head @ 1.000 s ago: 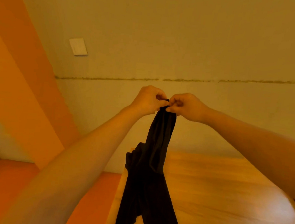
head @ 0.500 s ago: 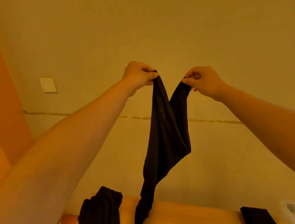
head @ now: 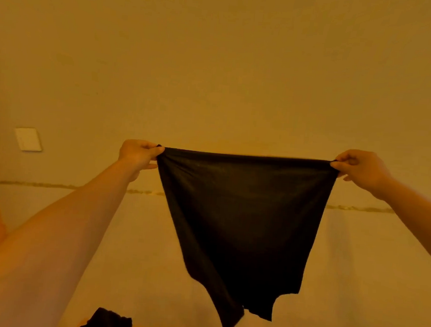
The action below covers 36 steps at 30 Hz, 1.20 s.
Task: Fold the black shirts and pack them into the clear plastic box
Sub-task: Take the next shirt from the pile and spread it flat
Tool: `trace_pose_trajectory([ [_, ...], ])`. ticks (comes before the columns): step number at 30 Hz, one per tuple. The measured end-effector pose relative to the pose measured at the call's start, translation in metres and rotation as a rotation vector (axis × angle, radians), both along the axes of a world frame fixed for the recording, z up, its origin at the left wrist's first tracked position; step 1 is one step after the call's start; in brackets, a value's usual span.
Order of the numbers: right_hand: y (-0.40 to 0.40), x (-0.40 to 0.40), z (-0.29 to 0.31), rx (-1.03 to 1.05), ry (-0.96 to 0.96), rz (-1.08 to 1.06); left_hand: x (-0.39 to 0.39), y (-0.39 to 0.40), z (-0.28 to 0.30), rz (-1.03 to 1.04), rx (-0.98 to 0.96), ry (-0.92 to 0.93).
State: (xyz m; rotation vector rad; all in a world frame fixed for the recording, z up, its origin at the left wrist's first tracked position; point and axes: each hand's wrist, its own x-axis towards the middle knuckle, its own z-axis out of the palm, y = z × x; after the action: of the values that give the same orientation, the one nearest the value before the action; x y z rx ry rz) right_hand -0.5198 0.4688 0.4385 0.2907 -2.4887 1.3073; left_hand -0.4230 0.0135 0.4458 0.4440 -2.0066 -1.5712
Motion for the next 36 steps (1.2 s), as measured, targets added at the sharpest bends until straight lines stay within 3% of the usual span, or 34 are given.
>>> trace_pose_trajectory([
  [10,0.034,-0.015,-0.006,-0.223,-0.046,0.064,0.0,-0.003,-0.006,-0.073,-0.03,-0.014],
  [18,0.057,0.024,-0.086,-0.081,-0.219,0.118,0.054,-0.012,-0.068,-0.154,-0.135,-0.195],
  [23,0.061,0.08,-0.181,0.01,-0.416,0.147,0.103,-0.006,-0.147,-0.205,-0.292,-0.417],
  [27,0.058,0.143,-0.243,0.026,-0.551,0.118,0.149,0.0,-0.216,-0.286,-0.307,-0.473],
  [31,0.06,0.217,-0.267,0.03,-0.573,0.044,0.208,0.0,-0.266,-0.333,-0.271,-0.476],
  [36,0.064,0.307,-0.287,0.164,-0.592,0.035,0.291,-0.006,-0.304,-0.49,-0.571,-0.444],
])
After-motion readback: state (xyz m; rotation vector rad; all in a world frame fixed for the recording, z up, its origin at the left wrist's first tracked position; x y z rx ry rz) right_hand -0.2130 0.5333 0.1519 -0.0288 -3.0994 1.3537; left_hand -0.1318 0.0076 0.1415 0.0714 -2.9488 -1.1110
